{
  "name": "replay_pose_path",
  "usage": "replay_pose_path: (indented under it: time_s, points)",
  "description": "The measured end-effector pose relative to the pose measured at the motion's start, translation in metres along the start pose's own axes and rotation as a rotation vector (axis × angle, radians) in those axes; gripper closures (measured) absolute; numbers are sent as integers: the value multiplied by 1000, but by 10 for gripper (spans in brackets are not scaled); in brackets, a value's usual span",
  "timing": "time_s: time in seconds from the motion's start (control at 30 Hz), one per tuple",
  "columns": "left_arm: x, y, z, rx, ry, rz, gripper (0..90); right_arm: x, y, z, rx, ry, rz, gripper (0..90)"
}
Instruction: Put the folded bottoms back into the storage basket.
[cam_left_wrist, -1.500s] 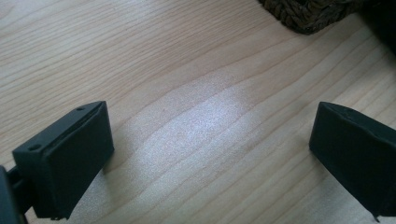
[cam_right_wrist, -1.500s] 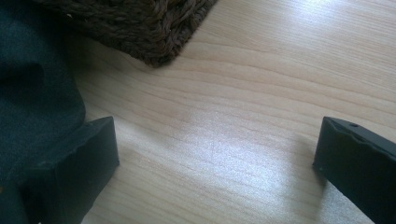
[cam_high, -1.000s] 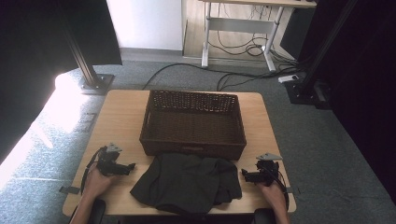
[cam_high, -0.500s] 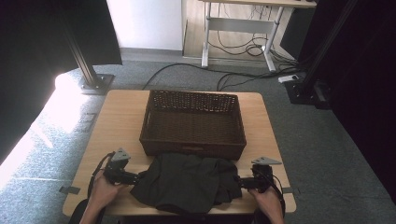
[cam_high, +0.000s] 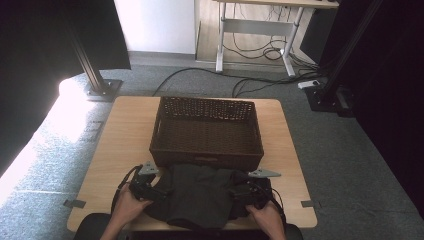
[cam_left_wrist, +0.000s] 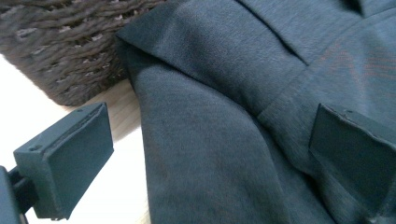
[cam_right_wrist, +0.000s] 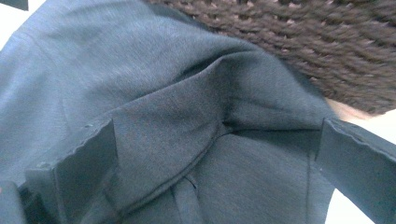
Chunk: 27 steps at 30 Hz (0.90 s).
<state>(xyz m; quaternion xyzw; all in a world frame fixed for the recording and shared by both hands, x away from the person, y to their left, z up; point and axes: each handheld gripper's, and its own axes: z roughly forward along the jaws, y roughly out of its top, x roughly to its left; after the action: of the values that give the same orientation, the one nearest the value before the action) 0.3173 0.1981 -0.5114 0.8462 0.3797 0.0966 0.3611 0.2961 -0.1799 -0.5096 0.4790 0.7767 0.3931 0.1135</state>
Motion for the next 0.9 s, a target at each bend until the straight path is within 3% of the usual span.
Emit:
replay_pose_path:
  time_s: [0.17, 0.3, 0.43, 0.53, 0.63, 0.73, 0.9]
  points:
    - [5, -3, 12, 29, -8, -35, 0, -4, -7, 13, 45, -106, 28, 0]
    - [6, -6, 19, 53, -11, -39, 0, -11, -15, 21, 76, -171, 63, 0]
    - [11, -8, 24, 68, -45, -73, 0, -18, -20, 25, 103, -184, 83, 0]
    - [12, -9, 27, 67, -74, -83, 0, -16, -19, 25, 100, -119, 88, 0]
    - [12, -9, 27, 66, -93, -74, 0, -18, -18, 23, 82, 23, 146, 0]
    - [11, -9, 25, 63, -140, -58, 96, -24, -18, 23, 58, 198, 247, 39]
    - [9, -8, 25, 61, -161, -48, 181, -22, -17, 27, 64, 272, 261, 54]
